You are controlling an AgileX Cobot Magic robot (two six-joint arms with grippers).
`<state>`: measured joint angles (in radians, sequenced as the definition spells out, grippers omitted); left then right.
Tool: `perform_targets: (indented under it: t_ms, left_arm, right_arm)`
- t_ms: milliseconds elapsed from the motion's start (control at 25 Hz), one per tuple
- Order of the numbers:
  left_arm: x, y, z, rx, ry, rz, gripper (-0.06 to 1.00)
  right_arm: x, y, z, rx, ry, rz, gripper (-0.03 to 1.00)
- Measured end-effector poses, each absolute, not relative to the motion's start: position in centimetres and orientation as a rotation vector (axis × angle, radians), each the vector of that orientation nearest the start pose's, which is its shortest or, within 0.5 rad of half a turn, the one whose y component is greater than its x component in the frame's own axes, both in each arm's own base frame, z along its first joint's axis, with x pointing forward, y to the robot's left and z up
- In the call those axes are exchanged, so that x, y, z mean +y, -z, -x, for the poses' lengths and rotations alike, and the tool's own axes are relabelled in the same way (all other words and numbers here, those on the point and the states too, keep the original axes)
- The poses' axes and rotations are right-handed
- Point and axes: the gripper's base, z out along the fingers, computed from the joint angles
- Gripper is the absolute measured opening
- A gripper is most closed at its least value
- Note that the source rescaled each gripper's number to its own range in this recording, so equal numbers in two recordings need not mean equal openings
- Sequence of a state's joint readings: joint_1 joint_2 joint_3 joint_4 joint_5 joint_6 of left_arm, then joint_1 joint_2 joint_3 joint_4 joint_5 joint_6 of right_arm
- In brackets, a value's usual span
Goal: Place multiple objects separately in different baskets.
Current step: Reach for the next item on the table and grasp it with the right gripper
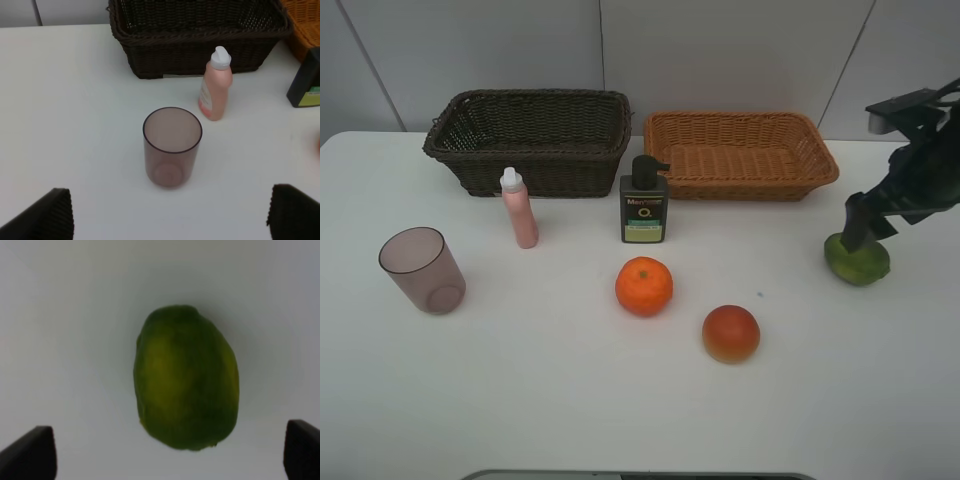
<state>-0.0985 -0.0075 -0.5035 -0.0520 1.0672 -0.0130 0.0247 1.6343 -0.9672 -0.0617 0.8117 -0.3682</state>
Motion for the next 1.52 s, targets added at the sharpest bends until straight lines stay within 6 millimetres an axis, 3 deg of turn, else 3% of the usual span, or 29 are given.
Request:
perform_targets:
  t_ms: [160, 440, 840, 1520]
  left_arm:
    - [-0.3, -27.8, 0.7, 2.039, 0.132, -0.090, 1.00]
    - [-0.3, -27.8, 0.7, 2.039, 0.132, -0.090, 1.00]
    - [-0.3, -27.8, 0.7, 2.039, 0.132, -0.090, 1.00]
    - [-0.3, -27.8, 0.7, 2.039, 0.132, -0.090, 1.00]
  right_arm:
    - [-0.2, -18.0, -30.6, 2.884, 0.122, 0.716, 0.92]
    - [-1.8, -18.0, -31.2, 2.827, 0.143, 0.695, 0.92]
    - [-1.4, -15.9, -31.9, 2.817, 0.063, 0.814, 0.92]
    - [-1.5, -11.8, -31.2, 2.852, 0.058, 0.831, 0.92]
